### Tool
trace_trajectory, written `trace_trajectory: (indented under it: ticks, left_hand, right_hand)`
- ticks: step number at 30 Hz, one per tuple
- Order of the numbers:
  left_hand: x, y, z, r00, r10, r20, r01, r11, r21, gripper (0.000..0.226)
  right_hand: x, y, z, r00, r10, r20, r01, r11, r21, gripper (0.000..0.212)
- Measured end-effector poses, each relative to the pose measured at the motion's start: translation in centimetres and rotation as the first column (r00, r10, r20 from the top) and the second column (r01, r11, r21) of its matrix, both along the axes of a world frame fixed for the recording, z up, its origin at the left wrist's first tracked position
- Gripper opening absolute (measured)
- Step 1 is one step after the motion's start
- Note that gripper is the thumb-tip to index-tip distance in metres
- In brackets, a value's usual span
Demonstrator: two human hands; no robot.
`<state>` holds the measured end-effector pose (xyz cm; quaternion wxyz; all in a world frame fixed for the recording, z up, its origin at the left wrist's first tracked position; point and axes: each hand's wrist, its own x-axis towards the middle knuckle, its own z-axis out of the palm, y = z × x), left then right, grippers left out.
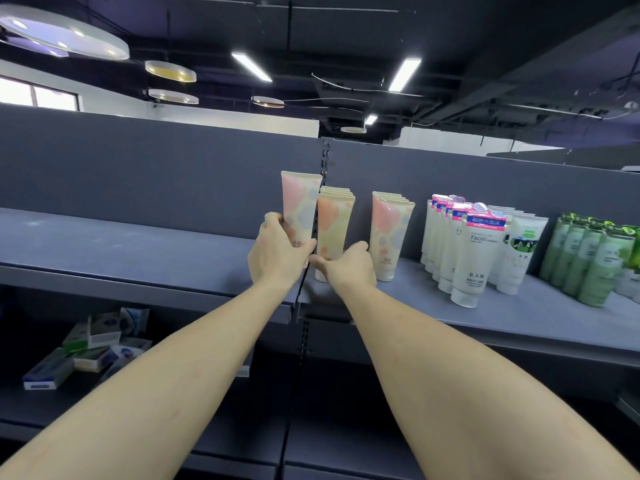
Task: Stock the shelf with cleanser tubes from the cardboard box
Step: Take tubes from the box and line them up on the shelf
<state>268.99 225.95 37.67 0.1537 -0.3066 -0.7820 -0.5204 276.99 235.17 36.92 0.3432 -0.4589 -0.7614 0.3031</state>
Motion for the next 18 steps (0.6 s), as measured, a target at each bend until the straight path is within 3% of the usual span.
trace_trajectory:
  ticks: [5,9,18]
  left_hand:
    - [2.8,1.4,0.5,0.998,-0.056,-0.032,0.058,0.996,0.067,0.055]
    - [5.2,3.2,0.4,0.991,-0.124,-0.059,0.126,0.991,0.042,0.056]
    - [10.4,8.7,-1.3,0.968,-0.249,0.037,0.25,0.968,-0.031,0.06]
  right_hand:
    - [3.1,1.1,0.3,0.995,0.065,-0.078,-0.061,0.996,0.063,0.06]
    - [5.2,2.6,0.5,0.987,-0.061,-0.152,0.063,0.998,0.008,0.028]
    - [9.5,6.4,0.4,0.969,-0.191,-0.157,0.191,0.982,-0.012,0.029]
